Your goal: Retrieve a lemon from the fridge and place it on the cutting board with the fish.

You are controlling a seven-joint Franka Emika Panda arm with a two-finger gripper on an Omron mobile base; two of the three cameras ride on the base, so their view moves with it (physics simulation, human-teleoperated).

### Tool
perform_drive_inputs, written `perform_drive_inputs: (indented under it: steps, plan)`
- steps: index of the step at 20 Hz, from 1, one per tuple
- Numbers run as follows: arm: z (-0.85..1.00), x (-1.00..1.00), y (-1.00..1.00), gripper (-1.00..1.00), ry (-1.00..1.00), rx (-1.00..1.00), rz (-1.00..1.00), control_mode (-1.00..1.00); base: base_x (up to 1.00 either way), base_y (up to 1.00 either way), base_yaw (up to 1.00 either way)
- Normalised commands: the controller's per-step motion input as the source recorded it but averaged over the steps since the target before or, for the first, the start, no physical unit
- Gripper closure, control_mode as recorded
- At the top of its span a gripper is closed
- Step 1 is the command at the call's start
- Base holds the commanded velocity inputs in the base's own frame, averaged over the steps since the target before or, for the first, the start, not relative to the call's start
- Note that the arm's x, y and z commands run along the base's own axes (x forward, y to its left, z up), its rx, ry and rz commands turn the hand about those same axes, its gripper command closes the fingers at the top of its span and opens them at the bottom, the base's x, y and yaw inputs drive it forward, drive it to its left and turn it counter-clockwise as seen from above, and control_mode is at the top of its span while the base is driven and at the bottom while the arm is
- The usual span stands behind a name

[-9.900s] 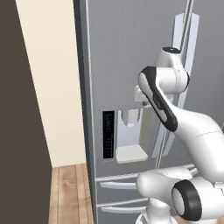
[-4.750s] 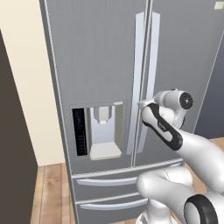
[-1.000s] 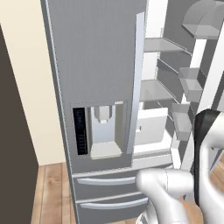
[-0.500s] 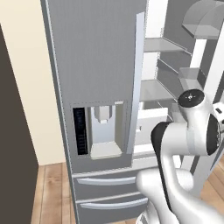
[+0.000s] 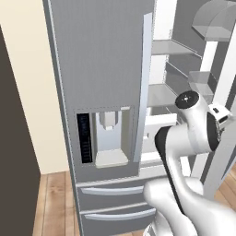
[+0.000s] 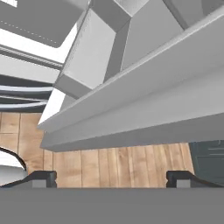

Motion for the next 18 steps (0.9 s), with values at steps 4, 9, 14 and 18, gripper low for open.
perform_drive_inputs:
  steps: [4, 9, 14, 18]
  plan:
    - [0.0, 0.33, -0.26, -1.0, 0.0, -0.02, 0.01, -1.0, 0.0, 0.0, 0.0]
    - [0.0, 0.04, -0.49, -1.0, 0.0, -0.03, 0.0, -1.0, 0.0, 0.0, 0.0]
    - [0.0, 0.18, -0.47, -1.0, 0.0, -0.01, 0.0, -1.0, 0.0, 0.0, 0.0]
    - [0.0, 0.16, -0.23, -1.0, 0.01, 0.0, 0.0, -1.0, 0.0, 0.0, 0.0]
